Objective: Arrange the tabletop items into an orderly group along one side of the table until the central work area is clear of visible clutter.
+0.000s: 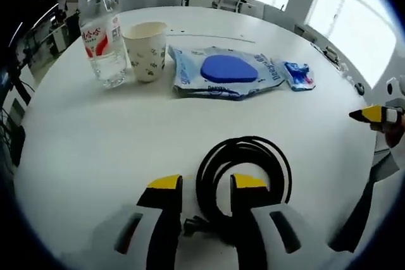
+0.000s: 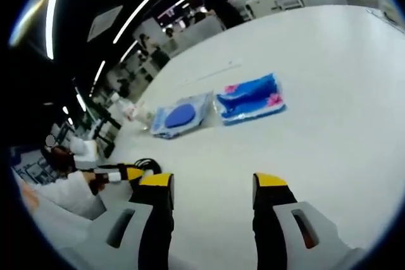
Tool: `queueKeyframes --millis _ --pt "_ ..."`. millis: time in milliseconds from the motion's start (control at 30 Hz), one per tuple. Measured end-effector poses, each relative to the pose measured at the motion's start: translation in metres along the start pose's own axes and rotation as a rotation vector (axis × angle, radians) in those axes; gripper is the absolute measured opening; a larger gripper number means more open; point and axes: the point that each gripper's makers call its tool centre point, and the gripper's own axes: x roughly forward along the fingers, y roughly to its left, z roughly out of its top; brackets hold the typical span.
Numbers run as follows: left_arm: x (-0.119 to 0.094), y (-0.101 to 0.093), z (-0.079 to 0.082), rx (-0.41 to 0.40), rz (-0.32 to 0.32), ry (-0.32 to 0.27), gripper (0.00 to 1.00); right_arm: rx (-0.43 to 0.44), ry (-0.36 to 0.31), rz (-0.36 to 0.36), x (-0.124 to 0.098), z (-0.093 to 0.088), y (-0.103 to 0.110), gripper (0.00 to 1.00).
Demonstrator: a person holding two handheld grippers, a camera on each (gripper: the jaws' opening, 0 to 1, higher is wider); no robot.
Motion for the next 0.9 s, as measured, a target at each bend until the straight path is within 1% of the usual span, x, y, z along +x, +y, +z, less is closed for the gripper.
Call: queueKeyframes --millis 33,67,100,133,200,267,333,400,500,533,567,667,700,733,800,867,900 --pt "0.000 -0.001 -0.002 0.015 0.003 0.005 0.10 0.001 0.001 -0.001 0.000 0.000 0.000 0.48" --pt "0.001 -0.003 -0.002 0.040 -0.006 0.000 0.08 0.002 0.004 -0.002 -0.001 -0.001 -0.001 0.48" --pt "0.000 -0.003 -0.002 0.051 0.000 -0.009 0.08 0.004 0.005 -0.003 0.000 -0.002 -0.002 0.47" --pt "-0.002 -0.003 -0.002 0.044 0.004 -0.007 0.05 0.006 0.004 -0.003 0.000 -0.002 -0.002 0.47" --pt "-0.003 -0.003 -0.001 -0.027 0.008 -0.019 0.04 0.010 0.002 0.000 -0.001 -0.002 -0.001 0.46" --pt "-0.007 -0.006 0.001 -0.078 -0.012 -0.043 0.03 0.012 0.000 0.002 -0.001 -0.001 -0.001 0.46" --pt "-0.010 -0.008 0.003 -0.112 -0.028 -0.056 0.02 0.014 -0.001 0.003 -0.001 -0.001 -0.001 0.46" --pt "-0.014 -0.008 0.006 -0.112 -0.037 -0.067 0.02 0.015 -0.003 0.006 -0.001 -0.001 0.000 0.46" --pt "-0.023 -0.014 0.014 -0.122 -0.057 -0.105 0.01 0.022 -0.008 0.017 -0.001 0.000 0.003 0.46" --pt "-0.025 -0.016 0.017 -0.136 -0.064 -0.120 0.01 0.030 -0.008 0.021 0.000 0.000 0.004 0.45" --pt "-0.029 -0.019 0.023 -0.163 -0.081 -0.148 0.01 0.032 -0.008 0.027 0.000 0.000 0.005 0.45" --pt "-0.040 -0.025 0.036 -0.204 -0.110 -0.191 0.01 0.042 -0.022 0.049 0.000 0.003 0.011 0.44" --pt "-0.043 -0.028 0.041 -0.220 -0.126 -0.206 0.01 0.055 -0.025 0.071 0.001 0.004 0.015 0.45" --pt "-0.049 -0.033 0.048 -0.244 -0.154 -0.234 0.01 0.070 -0.027 0.090 0.002 0.004 0.019 0.45" --pt "-0.058 -0.040 0.061 -0.273 -0.192 -0.275 0.01 0.132 -0.035 0.136 0.004 0.005 0.029 0.47" --pt "-0.068 -0.046 0.073 -0.291 -0.217 -0.310 0.01 0.176 -0.039 0.188 0.006 0.005 0.040 0.49" --pt "-0.071 -0.049 0.077 -0.297 -0.229 -0.321 0.01 0.204 -0.044 0.226 0.006 0.005 0.049 0.50"
